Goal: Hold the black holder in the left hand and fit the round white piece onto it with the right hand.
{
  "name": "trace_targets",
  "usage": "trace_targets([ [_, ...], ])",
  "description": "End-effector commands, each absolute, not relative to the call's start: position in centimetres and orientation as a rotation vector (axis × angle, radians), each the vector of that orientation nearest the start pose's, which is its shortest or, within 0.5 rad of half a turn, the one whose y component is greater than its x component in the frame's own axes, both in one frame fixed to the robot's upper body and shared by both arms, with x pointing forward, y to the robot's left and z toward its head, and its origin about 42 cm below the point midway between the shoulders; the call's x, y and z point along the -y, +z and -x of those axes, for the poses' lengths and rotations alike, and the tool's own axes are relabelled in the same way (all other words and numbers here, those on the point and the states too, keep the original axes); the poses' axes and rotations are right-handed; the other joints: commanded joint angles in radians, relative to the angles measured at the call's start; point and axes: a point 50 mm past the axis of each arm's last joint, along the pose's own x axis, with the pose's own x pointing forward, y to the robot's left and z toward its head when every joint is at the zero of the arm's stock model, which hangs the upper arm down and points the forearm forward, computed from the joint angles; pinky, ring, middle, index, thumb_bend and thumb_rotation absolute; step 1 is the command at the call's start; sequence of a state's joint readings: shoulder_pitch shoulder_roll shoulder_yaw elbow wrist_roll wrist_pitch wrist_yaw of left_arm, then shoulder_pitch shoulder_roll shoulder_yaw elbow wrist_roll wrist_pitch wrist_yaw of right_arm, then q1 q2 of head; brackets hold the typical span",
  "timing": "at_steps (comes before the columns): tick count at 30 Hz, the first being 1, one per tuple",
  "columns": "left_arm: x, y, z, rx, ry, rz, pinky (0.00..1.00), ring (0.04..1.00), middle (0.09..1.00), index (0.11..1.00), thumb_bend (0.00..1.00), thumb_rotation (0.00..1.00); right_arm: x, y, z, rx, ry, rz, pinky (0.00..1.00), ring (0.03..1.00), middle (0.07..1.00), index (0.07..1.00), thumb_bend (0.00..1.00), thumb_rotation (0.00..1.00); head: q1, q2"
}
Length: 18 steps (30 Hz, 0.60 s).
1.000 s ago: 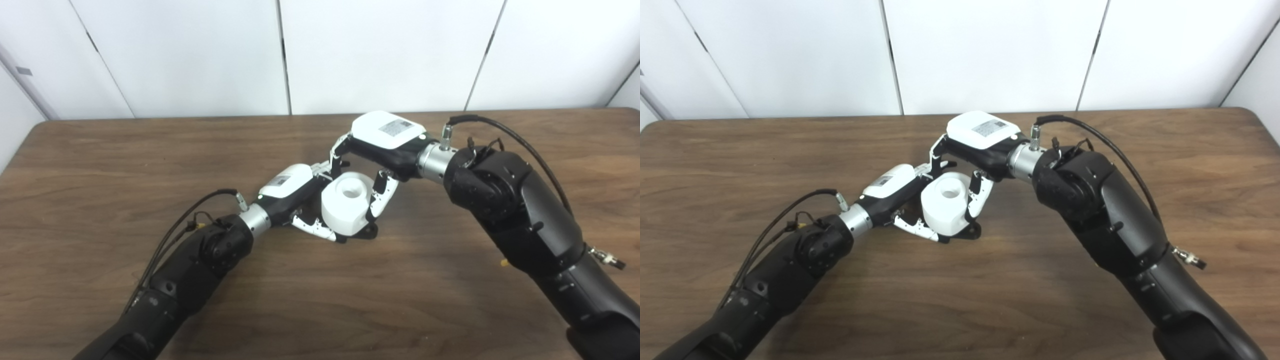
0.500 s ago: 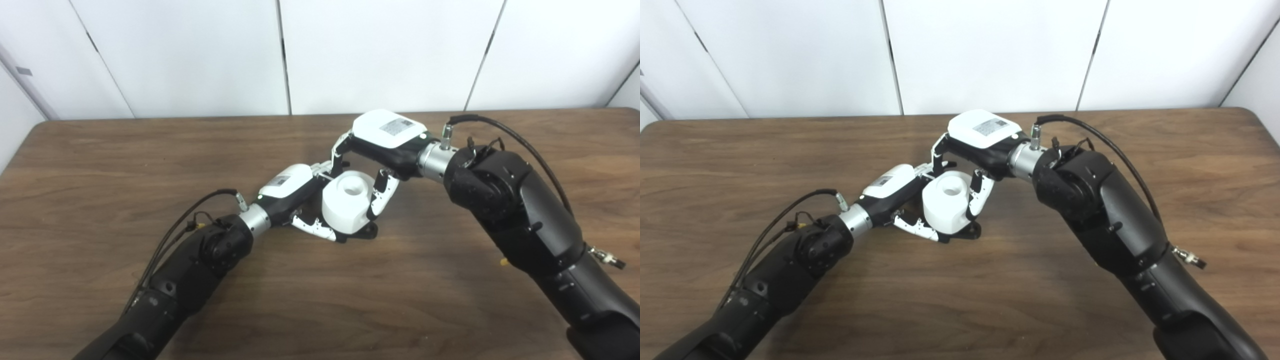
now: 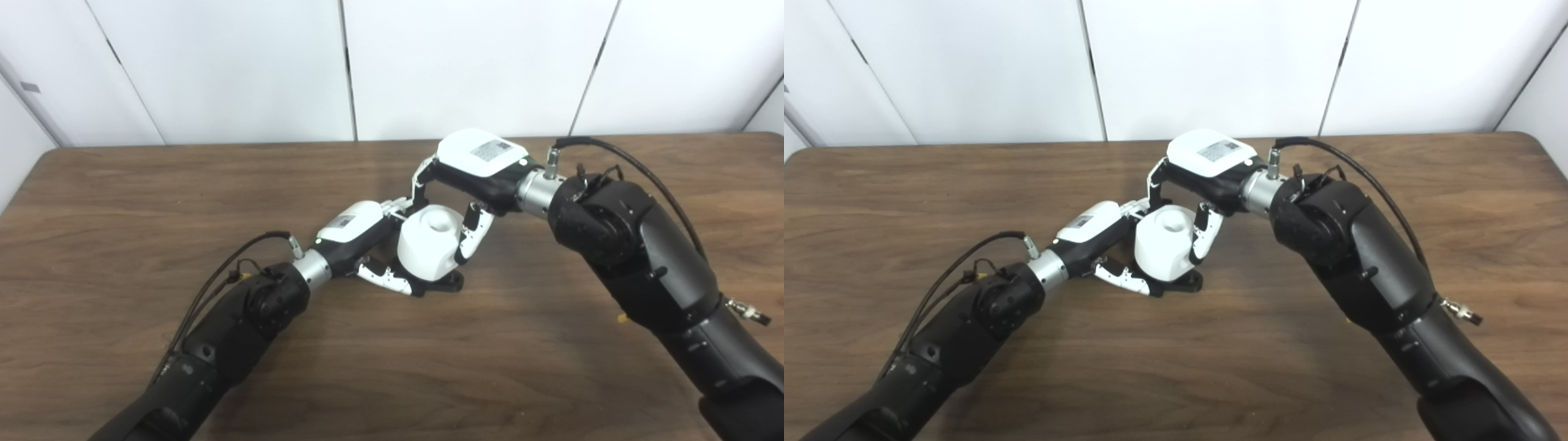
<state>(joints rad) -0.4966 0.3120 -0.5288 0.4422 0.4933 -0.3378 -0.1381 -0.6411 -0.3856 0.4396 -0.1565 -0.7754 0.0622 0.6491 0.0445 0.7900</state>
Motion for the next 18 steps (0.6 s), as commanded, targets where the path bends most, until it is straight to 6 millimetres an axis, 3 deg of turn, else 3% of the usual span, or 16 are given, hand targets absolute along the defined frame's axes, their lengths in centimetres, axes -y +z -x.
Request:
trace_targets([
  [1, -18.66, 8.65, -38.42, 0.163, -0.864, -1.075, 0.98, 0.998, 0.984, 0.48, 0.52, 0.08, 16.21, 29.12, -40.4, 0.388, 0.69, 1.493, 0.85, 0.792, 0.737, 0.479, 0.52, 0.14, 0.0, 0.001],
  [18, -18.52, 8.62, -38.42, 0.168, -0.863, -1.072, 0.96, 0.986, 0.975, 0.48, 0.52, 0.08, 15.29, 28.83, -40.08, 0.373, 0.718, 1.491, 0.87, 0.804, 0.749, 0.48, 0.52, 0.14, 0.001, 0.004],
])
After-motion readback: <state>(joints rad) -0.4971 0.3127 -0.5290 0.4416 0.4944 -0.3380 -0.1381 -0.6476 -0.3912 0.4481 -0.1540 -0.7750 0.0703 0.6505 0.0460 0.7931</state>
